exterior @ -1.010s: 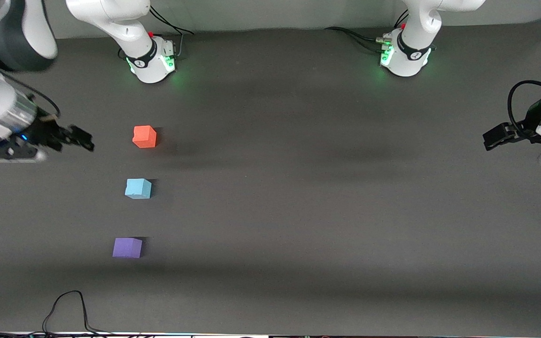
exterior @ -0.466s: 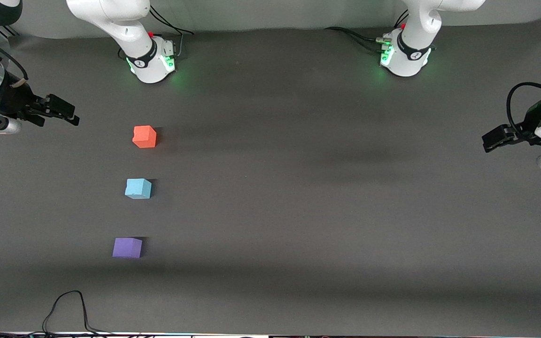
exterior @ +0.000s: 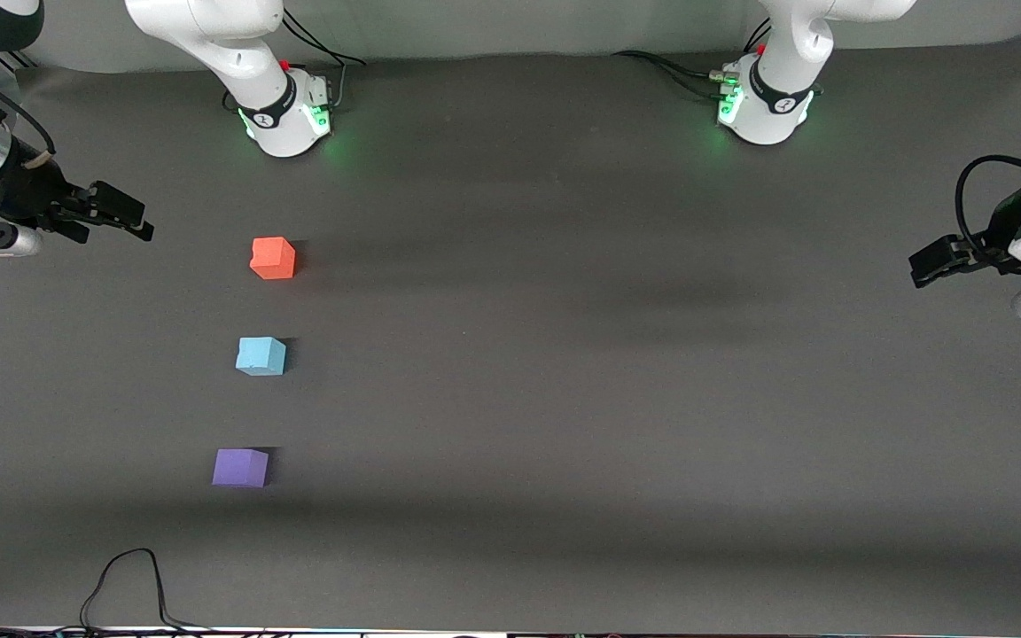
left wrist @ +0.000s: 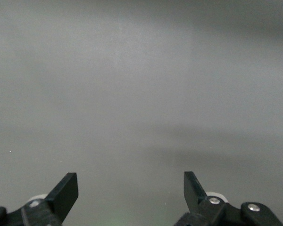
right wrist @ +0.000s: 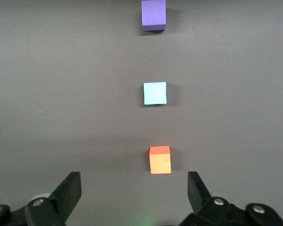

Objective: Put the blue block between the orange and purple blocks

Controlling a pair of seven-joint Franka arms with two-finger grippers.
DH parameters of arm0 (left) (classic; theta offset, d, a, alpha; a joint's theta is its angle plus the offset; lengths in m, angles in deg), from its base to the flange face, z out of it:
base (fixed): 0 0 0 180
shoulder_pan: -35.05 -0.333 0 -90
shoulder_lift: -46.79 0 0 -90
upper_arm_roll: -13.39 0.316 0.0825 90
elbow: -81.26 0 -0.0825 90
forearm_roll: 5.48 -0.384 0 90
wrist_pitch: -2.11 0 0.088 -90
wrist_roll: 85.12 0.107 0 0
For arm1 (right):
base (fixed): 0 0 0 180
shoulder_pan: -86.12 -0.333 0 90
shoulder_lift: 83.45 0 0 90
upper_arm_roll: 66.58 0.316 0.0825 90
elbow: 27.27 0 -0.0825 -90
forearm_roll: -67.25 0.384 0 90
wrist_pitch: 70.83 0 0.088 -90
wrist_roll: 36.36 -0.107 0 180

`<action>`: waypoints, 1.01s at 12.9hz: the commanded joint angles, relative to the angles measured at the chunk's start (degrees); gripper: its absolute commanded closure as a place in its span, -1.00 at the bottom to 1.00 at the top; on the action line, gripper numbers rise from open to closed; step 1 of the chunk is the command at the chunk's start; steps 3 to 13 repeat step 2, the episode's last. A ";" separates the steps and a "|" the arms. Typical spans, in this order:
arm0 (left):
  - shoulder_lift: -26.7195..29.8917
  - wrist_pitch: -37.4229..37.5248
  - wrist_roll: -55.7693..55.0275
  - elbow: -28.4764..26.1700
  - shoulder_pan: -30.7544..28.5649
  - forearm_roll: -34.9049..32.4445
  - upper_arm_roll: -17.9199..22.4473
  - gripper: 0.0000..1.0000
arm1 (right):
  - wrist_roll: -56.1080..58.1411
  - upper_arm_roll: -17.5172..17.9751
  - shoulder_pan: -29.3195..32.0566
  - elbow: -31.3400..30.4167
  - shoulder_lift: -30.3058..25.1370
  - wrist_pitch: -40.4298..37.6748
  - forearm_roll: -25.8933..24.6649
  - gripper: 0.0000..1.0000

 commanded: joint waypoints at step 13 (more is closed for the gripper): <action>-0.50 0.36 0.70 1.18 0.55 0.48 0.41 -1.00 | -0.40 0.53 -0.12 1.74 1.26 -0.56 -3.92 -1.00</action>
